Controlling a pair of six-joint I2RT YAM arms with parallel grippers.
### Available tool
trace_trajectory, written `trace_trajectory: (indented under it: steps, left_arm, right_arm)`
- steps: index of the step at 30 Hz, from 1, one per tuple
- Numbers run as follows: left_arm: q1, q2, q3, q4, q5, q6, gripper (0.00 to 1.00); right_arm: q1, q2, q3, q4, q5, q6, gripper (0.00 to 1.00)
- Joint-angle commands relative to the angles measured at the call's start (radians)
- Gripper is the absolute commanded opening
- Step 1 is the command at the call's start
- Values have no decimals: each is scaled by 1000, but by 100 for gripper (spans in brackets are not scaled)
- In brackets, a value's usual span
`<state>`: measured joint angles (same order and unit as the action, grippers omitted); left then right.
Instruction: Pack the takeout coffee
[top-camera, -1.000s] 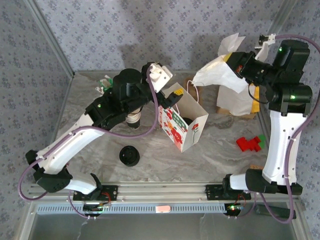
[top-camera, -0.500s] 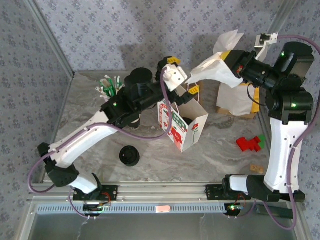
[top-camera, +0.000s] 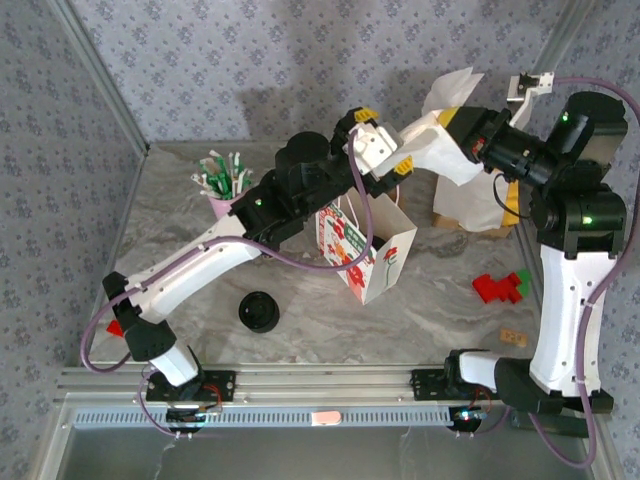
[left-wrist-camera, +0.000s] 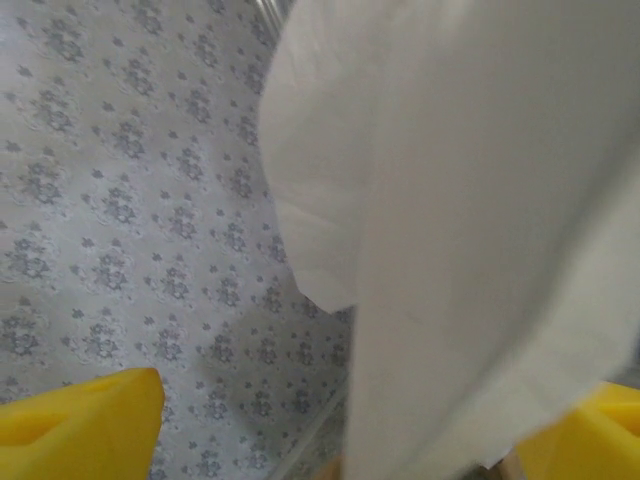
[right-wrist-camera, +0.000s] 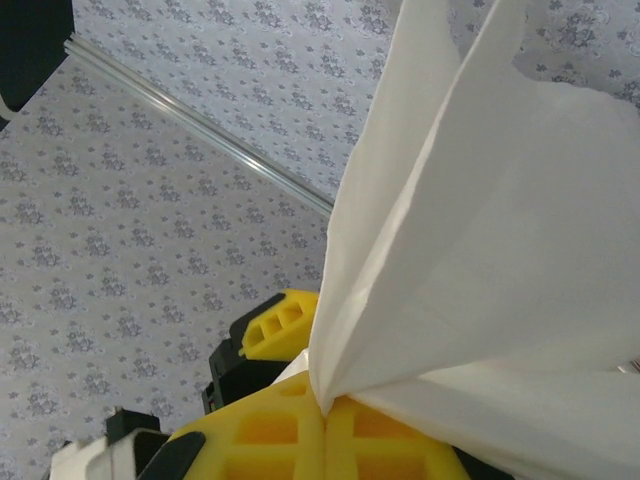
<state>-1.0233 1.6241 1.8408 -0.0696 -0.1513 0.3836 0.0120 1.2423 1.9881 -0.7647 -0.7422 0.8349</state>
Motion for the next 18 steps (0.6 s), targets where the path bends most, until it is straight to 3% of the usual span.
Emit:
trace_trajectory:
  steps: [1,9,18]
  left_arm:
    - [-4,-13,39,67,-5,-9,85]
    - [-4,5,77,6,54,-13,58]
    - [-4,-3,93,-14,46,-53,14]
  right_arm:
    - [8,-20,-8,36,-29,18,0]
    - [9,-24,-10,59,-43,40,0]
    - [9,-34,-22,57,-42,52,0]
